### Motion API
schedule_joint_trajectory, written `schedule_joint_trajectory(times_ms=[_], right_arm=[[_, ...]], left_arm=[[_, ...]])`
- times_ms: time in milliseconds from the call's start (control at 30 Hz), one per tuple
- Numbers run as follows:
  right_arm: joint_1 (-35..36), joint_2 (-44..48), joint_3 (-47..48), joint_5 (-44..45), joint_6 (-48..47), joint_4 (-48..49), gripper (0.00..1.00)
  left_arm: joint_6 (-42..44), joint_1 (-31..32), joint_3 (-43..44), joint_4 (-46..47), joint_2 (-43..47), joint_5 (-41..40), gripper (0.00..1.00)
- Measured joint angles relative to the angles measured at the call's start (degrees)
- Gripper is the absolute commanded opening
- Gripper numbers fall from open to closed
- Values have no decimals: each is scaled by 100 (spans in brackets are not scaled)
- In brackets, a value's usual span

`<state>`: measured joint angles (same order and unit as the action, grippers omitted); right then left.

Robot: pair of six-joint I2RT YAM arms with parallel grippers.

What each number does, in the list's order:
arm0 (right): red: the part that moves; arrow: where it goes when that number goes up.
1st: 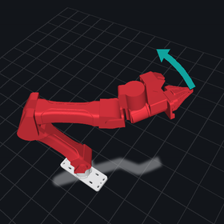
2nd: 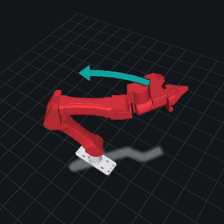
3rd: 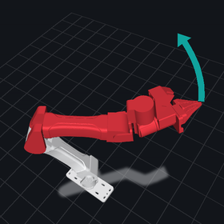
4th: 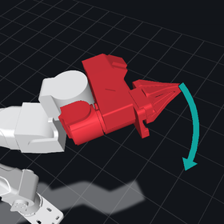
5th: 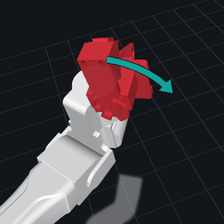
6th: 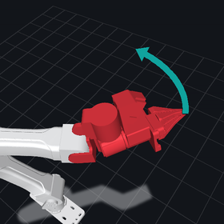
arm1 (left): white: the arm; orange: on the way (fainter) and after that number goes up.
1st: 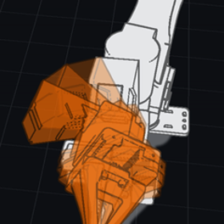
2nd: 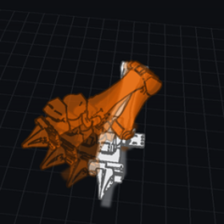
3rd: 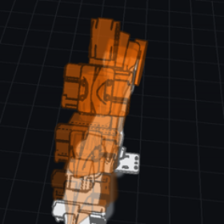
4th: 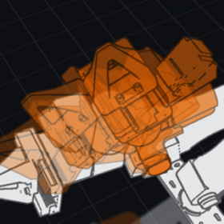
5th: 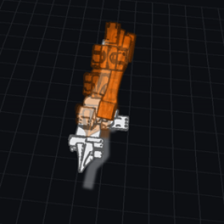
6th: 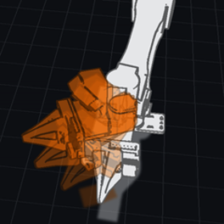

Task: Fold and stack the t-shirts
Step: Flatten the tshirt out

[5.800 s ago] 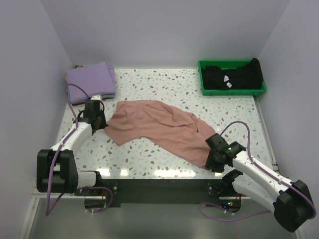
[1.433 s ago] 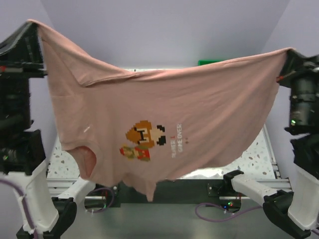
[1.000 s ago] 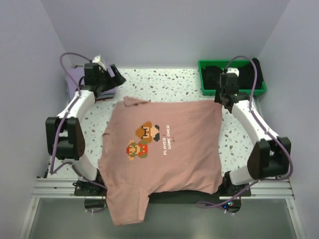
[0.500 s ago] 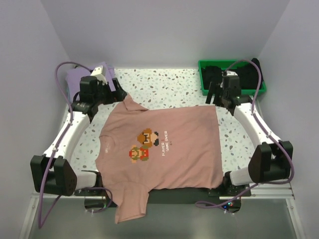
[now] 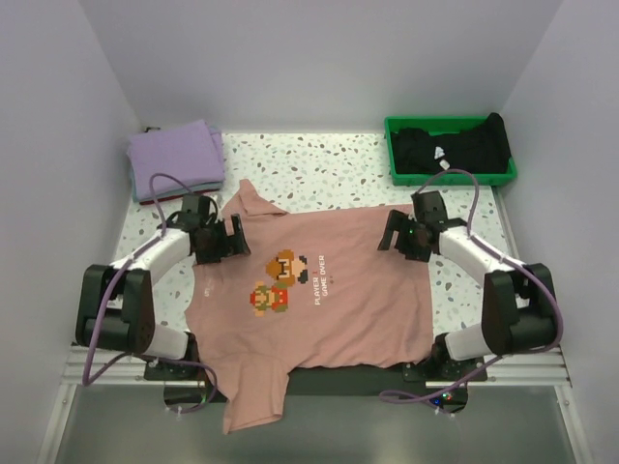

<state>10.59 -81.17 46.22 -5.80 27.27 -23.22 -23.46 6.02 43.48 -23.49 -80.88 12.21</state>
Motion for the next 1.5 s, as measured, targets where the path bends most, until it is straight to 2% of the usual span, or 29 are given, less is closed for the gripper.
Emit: schedule_joint_trajectory(times_ms=[300,367,533,1033,1267,1367,1500], right_arm=[[-13,-914,219,42,188,485,84],[-28,-1088,374,74,195,555,79],[-63,-1423,739,216,229,584,81],[-92,-2601,2374,953,17,-323,81],[-96,-2564,2557,911,-212,-704,81],[-94,-2214,2544,802,-278,-879,80],[-13,-1307,2262,658,-284,-887,80]], left_arm=[[9,-28,275,702,-883,109,100],[9,-31,369,962,-1058,157,100],[52,-28,782,1266,-1493,223,100],[592,203,2905,761,-3042,-350,100],[678,538,3093,144,-3008,-905,100],[673,590,2789,37,-2496,-1095,100],[651,588,2310,-55,-1576,-1266,100]])
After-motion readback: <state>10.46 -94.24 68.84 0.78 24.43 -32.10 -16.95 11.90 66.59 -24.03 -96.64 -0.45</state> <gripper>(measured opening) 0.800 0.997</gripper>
